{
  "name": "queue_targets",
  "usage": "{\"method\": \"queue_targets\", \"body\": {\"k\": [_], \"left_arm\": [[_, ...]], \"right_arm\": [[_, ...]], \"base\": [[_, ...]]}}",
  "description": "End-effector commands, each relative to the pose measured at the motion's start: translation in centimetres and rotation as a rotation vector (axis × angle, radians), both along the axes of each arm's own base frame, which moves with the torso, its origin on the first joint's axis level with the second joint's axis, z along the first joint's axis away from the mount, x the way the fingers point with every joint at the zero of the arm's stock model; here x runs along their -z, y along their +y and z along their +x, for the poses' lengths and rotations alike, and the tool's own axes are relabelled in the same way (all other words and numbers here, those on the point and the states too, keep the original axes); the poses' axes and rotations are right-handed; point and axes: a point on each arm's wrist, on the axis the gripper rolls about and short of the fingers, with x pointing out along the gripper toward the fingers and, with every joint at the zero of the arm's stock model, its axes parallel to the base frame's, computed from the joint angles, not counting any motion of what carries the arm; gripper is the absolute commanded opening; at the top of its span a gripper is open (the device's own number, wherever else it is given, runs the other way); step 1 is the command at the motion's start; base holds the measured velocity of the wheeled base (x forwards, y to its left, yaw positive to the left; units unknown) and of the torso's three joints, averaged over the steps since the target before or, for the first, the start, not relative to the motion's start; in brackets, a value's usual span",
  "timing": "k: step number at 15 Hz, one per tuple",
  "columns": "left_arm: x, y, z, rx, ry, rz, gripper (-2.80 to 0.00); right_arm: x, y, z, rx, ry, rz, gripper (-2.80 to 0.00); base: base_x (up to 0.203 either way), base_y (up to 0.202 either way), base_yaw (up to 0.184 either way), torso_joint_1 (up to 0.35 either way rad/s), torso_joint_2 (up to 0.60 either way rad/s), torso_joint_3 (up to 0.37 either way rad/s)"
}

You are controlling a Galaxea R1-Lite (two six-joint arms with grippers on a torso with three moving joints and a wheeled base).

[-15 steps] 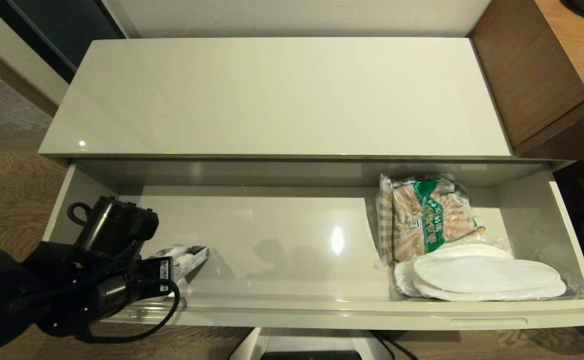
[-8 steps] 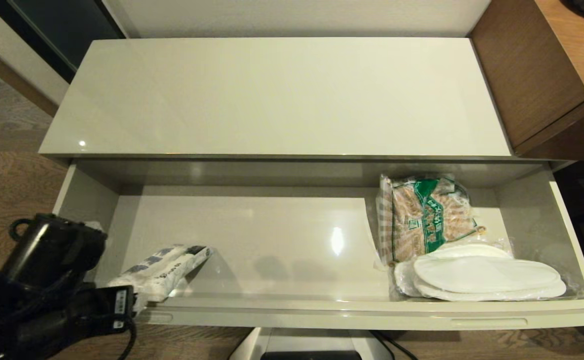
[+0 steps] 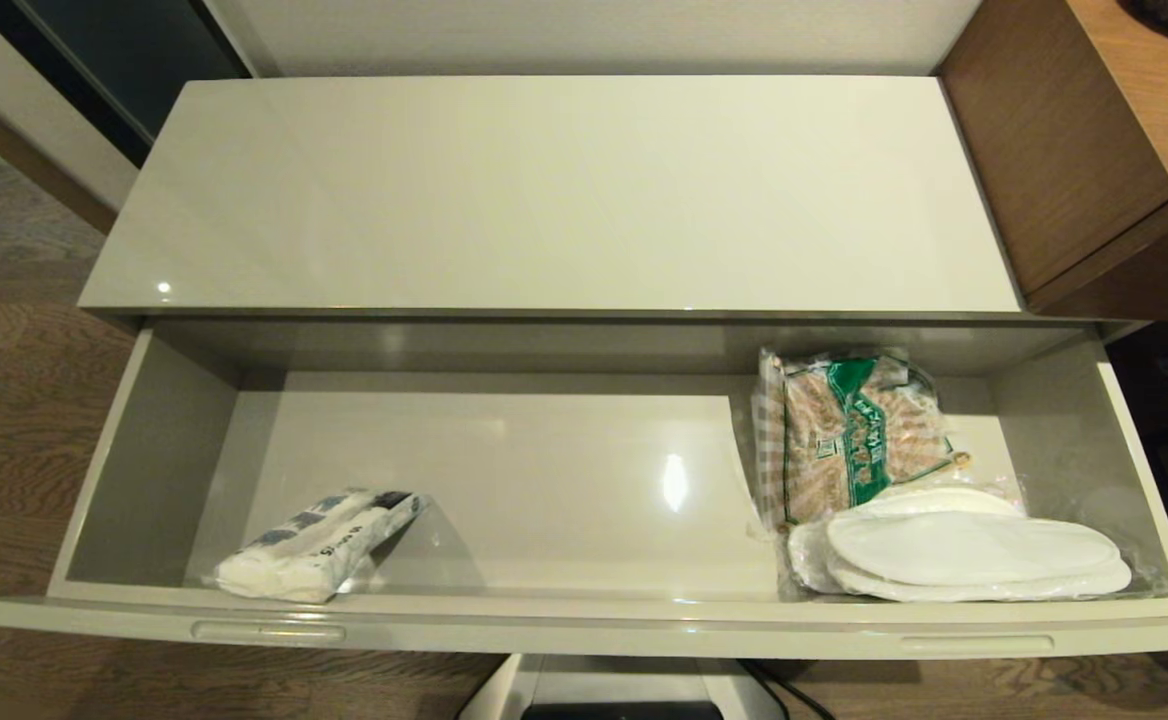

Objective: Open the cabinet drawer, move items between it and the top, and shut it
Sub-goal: Close the drawer

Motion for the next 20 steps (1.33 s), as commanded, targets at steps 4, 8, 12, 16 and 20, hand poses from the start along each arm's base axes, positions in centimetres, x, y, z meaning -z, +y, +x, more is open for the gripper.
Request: {"method": "queue_targets", "body": {"k": [4, 8, 12, 16, 20], "left_arm": [[0.6, 2.8, -10.9, 0.023, -0.162, -0.02, -2.8], [1.2, 1.6, -14.5, 0.093, 0.035, -0.103, -2.8], [0.4, -1.8, -12.3, 0.087, 0.194, -0.36, -2.8], [7.0, -5.3, -10.2, -0.027, 0.316, -0.198, -2.8], [8.7, -6.7, -8.5, 0.058, 0.214, -0.085, -2.8]], "right_arm": [[0.1, 0.0, -0.2, 0.0, -0.021, 0.0, -2.8], [0.1, 0.0, -0.2, 0.0, -0.021, 0.0, -2.8], [0.1, 0.0, -0.2, 0.0, -0.022, 0.0, -2.8], [0.1, 0.0, -0.2, 0.0, -0.021, 0.0, -2.8], [0.1, 0.0, -0.2, 0.0, -0.022, 0.0, -2.8]], "base": [[0.0, 0.0, 0.0, 0.0, 0.0, 0.0], [0.0, 0.0, 0.0, 0.0, 0.0, 0.0], [0.0, 0.0, 0.0, 0.0, 0.0, 0.0], [0.0, 0.0, 0.0, 0.0, 0.0, 0.0], [0.0, 0.0, 0.0, 0.0, 0.0, 0.0]]}}
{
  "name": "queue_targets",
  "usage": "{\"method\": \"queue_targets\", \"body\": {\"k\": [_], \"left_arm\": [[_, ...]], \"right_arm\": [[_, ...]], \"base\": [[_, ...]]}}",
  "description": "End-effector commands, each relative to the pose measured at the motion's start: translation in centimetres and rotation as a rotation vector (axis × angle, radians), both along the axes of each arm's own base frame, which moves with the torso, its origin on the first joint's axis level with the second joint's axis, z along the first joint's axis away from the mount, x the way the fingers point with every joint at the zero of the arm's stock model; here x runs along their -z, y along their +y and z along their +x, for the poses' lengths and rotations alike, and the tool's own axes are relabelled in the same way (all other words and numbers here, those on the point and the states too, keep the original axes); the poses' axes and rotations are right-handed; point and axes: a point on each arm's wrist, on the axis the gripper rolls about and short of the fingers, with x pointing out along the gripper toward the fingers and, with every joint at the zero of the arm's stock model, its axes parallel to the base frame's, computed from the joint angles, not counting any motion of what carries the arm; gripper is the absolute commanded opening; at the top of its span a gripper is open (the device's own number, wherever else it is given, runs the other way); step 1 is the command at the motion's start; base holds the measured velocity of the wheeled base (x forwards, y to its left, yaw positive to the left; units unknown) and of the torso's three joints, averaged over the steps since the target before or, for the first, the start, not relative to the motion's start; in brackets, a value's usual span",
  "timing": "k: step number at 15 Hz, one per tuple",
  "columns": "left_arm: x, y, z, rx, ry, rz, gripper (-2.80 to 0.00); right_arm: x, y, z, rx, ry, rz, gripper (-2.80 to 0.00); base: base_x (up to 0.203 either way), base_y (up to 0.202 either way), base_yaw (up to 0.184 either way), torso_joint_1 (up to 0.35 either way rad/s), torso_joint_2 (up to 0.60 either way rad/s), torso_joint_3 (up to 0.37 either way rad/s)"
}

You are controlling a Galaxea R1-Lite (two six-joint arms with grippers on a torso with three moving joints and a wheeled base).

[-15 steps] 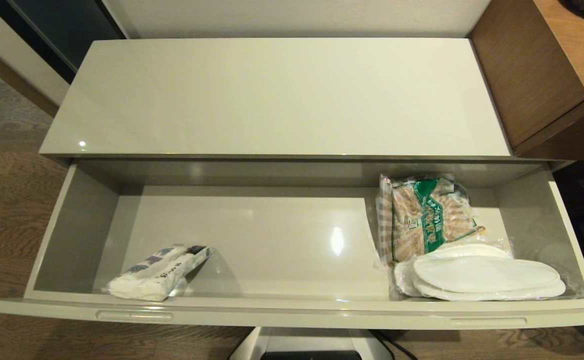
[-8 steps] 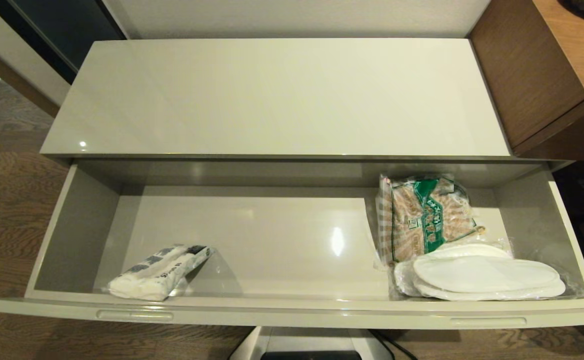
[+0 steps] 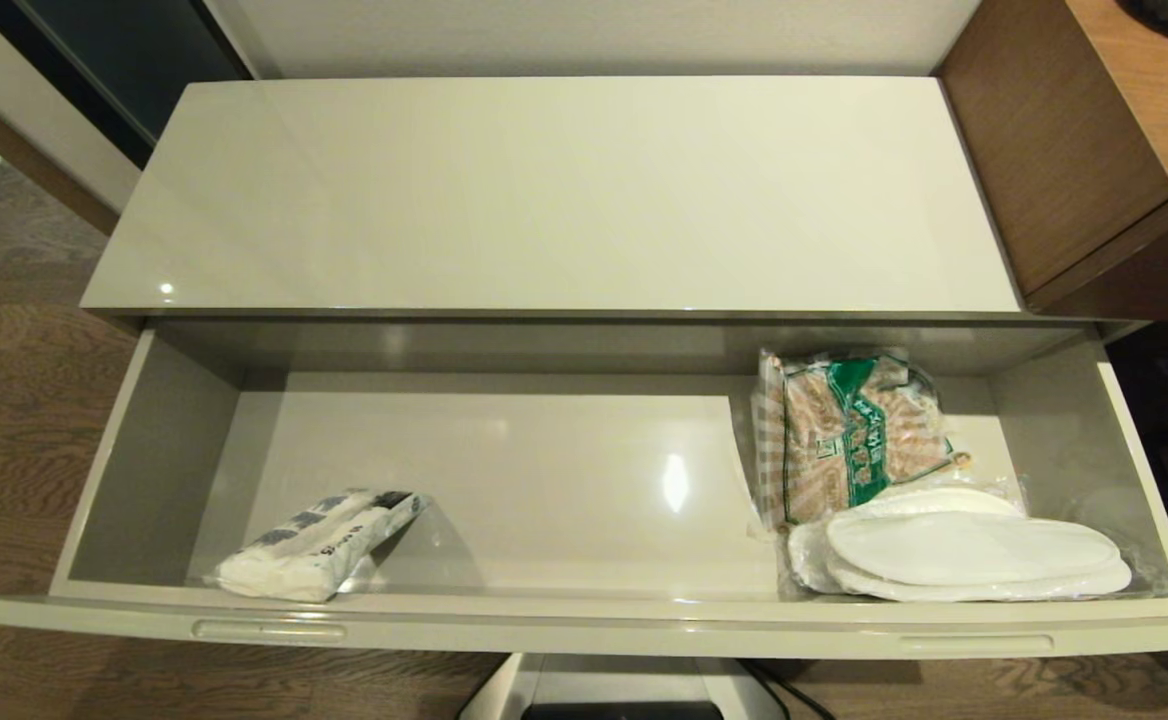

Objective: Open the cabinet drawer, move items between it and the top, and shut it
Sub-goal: Close the drawer

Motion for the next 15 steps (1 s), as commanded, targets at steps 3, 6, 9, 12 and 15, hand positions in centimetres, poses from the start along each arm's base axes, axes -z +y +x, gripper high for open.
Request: {"method": "queue_targets", "body": {"k": [3, 6, 9, 12, 15], "left_arm": [[0.8, 0.3, 1.9, 0.057, 0.091, -0.147, -2.8], [-1.7, 2.3, 4.3, 0.052, 0.166, -0.352, -2.8], [-4.2, 4.7, 6.8, -0.012, 0.199, -0.542, -2.8], [-6.1, 7.3, 9.5, -0.099, 0.222, -0.682, -2.8], [-6.9, 8.6, 10.8, -0.146, 0.215, -0.74, -2.8]], "right_arm": [[0.1, 0.0, -0.2, 0.0, -0.021, 0.001, -2.8], [0.1, 0.0, -0.2, 0.0, -0.022, 0.002, -2.8], [0.1, 0.0, -0.2, 0.0, -0.021, 0.0, -2.8], [0.1, 0.0, -0.2, 0.0, -0.021, 0.0, -2.8], [0.1, 0.0, -0.2, 0.0, -0.021, 0.0, -2.8]], "base": [[0.0, 0.0, 0.0, 0.0, 0.0, 0.0], [0.0, 0.0, 0.0, 0.0, 0.0, 0.0], [0.0, 0.0, 0.0, 0.0, 0.0, 0.0], [0.0, 0.0, 0.0, 0.0, 0.0, 0.0], [0.0, 0.0, 0.0, 0.0, 0.0, 0.0]]}}
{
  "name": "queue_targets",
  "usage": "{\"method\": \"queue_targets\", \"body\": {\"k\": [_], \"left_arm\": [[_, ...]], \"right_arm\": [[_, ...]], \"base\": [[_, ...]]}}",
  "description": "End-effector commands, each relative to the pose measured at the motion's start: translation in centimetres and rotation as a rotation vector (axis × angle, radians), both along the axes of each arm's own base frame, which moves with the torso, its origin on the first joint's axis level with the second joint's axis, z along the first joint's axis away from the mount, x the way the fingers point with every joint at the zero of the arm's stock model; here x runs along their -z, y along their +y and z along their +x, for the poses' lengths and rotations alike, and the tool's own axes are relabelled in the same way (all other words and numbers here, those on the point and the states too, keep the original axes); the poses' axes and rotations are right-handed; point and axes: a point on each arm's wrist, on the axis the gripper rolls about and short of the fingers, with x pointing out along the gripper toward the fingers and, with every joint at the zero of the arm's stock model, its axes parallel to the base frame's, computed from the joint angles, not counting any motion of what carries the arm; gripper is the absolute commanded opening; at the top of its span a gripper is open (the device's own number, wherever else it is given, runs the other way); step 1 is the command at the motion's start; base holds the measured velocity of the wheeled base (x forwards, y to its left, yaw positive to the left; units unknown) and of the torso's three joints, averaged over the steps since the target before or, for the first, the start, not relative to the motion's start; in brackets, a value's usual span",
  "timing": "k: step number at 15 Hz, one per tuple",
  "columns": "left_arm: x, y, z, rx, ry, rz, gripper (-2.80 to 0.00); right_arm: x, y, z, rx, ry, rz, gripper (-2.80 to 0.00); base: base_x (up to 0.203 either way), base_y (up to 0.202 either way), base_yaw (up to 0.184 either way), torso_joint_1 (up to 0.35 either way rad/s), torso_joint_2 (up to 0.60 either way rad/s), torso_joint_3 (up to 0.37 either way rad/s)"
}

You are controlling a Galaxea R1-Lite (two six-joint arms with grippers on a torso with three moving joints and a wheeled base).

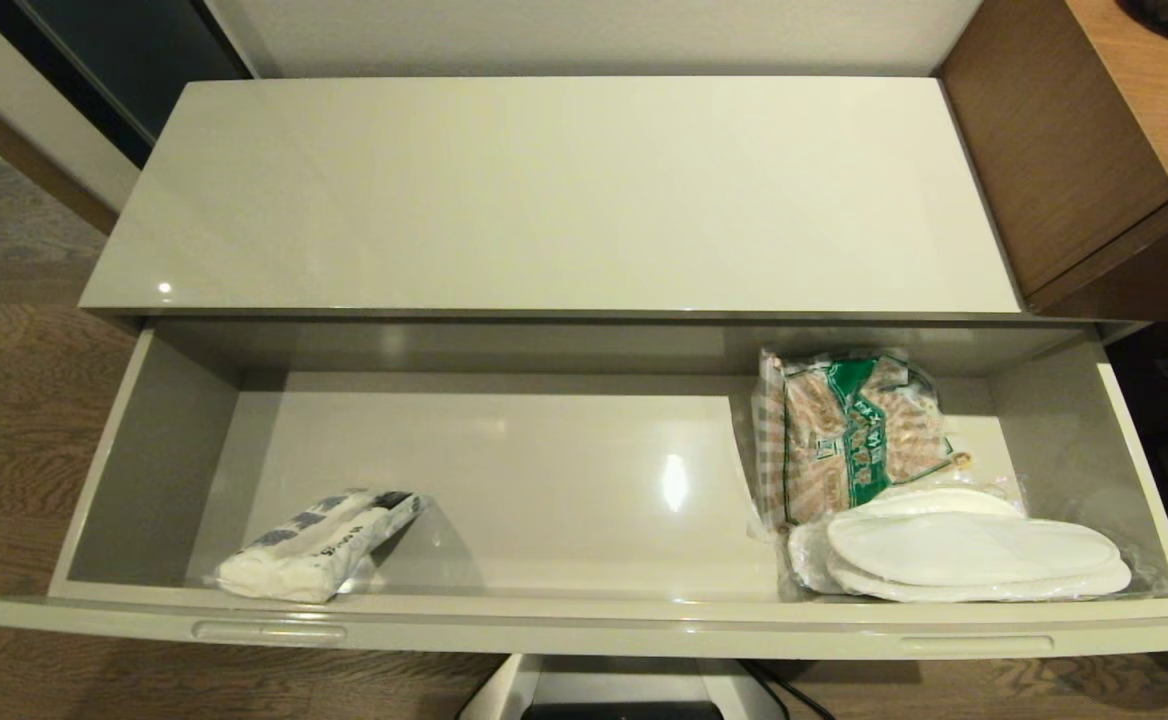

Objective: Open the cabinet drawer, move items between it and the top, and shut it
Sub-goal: Close the drawer

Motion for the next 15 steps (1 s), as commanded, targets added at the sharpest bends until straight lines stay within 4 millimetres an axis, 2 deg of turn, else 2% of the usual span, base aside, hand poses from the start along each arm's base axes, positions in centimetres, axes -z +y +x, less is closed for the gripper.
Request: {"method": "queue_targets", "body": {"k": [1, 4, 6, 8, 10, 12, 15], "left_arm": [[-0.2, 0.5, 0.5, 0.0, -0.005, -0.011, -2.8], [-1.5, -0.3, -0.2, -0.016, -0.143, 0.065, -2.8], [-1.5, -0.7, -0.5, -0.024, -0.188, 0.072, -2.8], [-1.7, -1.3, -0.9, -0.016, -0.331, 0.135, -2.8], [-2.0, -0.9, -0.4, -0.004, -0.445, 0.193, -2.8], [-3.0, 0.8, 1.2, -0.025, -0.526, 0.252, -2.8], [-3.1, 2.1, 2.9, -0.035, -0.496, 0.034, -2.8]], "right_arm": [[0.1, 0.0, -0.2, 0.0, -0.021, 0.0, -2.8], [0.1, 0.0, -0.2, 0.0, -0.021, 0.0, -2.8], [0.1, 0.0, -0.2, 0.0, -0.022, 0.0, -2.8], [0.1, 0.0, -0.2, 0.0, -0.022, 0.0, -2.8], [0.1, 0.0, -0.2, 0.0, -0.021, 0.0, -2.8], [0.1, 0.0, -0.2, 0.0, -0.021, 0.0, -2.8], [0.1, 0.0, -0.2, 0.0, -0.022, 0.0, -2.8]], "base": [[0.0, 0.0, 0.0, 0.0, 0.0, 0.0], [0.0, 0.0, 0.0, 0.0, 0.0, 0.0], [0.0, 0.0, 0.0, 0.0, 0.0, 0.0], [0.0, 0.0, 0.0, 0.0, 0.0, 0.0], [0.0, 0.0, 0.0, 0.0, 0.0, 0.0], [0.0, 0.0, 0.0, 0.0, 0.0, 0.0], [0.0, 0.0, 0.0, 0.0, 0.0, 0.0]]}}
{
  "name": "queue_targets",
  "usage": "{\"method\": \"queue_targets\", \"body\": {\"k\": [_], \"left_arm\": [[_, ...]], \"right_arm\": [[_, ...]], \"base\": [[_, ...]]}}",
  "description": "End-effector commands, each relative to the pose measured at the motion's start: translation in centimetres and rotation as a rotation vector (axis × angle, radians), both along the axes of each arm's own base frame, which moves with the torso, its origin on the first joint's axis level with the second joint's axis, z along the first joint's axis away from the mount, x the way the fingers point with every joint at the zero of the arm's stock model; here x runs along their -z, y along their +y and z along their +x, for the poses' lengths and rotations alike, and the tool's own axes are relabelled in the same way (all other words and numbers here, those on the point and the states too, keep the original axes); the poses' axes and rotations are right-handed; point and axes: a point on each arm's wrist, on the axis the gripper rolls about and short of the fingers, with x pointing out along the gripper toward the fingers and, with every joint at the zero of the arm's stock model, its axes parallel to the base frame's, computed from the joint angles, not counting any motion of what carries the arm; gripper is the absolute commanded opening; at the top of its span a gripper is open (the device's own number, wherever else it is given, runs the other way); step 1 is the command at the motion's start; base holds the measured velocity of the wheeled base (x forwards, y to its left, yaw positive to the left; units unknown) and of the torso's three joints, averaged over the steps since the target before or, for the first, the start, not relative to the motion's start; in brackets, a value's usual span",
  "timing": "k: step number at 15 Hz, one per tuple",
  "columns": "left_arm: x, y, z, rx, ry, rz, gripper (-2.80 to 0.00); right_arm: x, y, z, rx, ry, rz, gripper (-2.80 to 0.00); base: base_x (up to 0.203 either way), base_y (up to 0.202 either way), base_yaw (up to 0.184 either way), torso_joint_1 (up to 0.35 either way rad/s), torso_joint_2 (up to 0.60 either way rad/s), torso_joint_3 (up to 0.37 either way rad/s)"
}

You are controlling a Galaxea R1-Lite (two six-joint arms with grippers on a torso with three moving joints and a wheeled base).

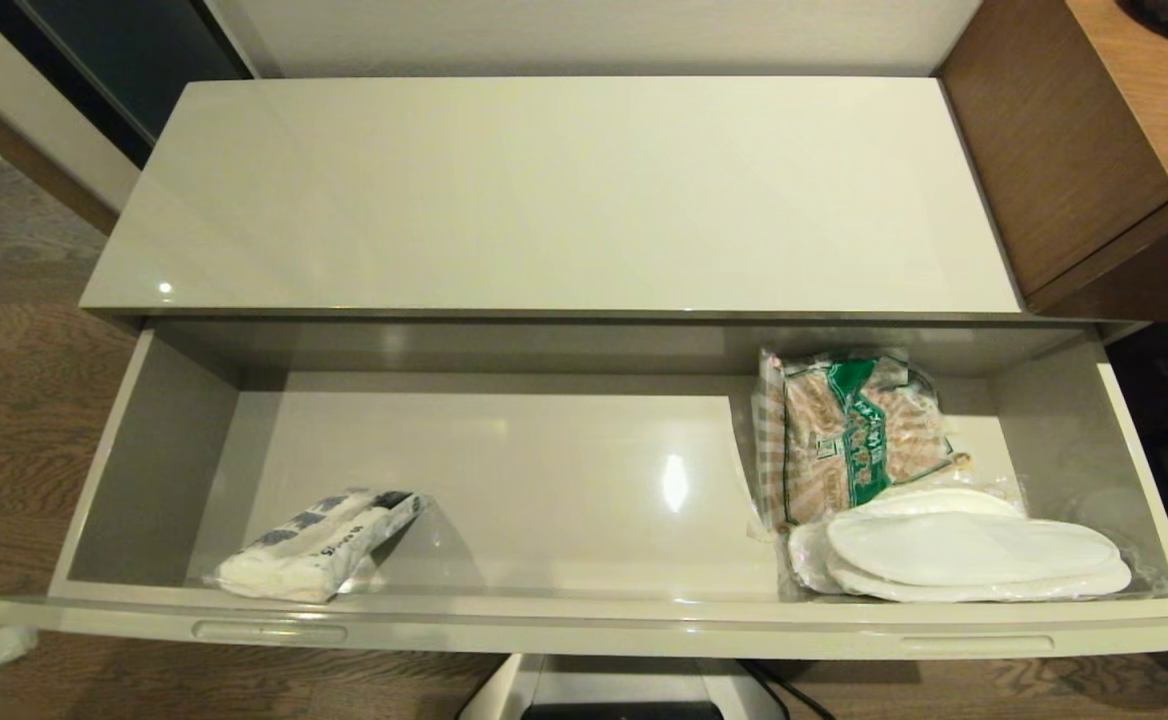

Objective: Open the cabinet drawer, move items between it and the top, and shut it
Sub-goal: Close the drawer

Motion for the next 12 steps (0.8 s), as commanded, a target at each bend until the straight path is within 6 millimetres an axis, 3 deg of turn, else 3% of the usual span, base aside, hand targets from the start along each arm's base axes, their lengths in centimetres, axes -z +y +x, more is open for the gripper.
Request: {"method": "queue_targets", "body": {"k": [1, 4, 6, 8, 12], "left_arm": [[0.7, 1.1, 1.4, 0.042, 0.068, -0.137, -2.8], [1.6, 1.3, 2.3, 0.099, 0.145, -0.231, -2.8], [2.7, 0.4, 3.0, 0.23, 0.233, -0.241, -2.8], [4.4, -0.2, 3.2, 0.325, 0.345, -0.147, -2.8], [6.2, -0.4, 2.3, 0.47, 0.352, 0.126, -2.8]], "right_arm": [[0.1, 0.0, -0.2, 0.0, -0.021, 0.001, -2.8], [0.1, 0.0, -0.2, 0.0, -0.021, 0.0, -2.8], [0.1, 0.0, -0.2, 0.0, -0.021, 0.0, -2.8], [0.1, 0.0, -0.2, -0.002, -0.021, 0.0, -2.8], [0.1, 0.0, -0.2, 0.0, -0.021, 0.0, -2.8]], "base": [[0.0, 0.0, 0.0, 0.0, 0.0, 0.0], [0.0, 0.0, 0.0, 0.0, 0.0, 0.0], [0.0, 0.0, 0.0, 0.0, 0.0, 0.0], [0.0, 0.0, 0.0, 0.0, 0.0, 0.0], [0.0, 0.0, 0.0, 0.0, 0.0, 0.0]]}}
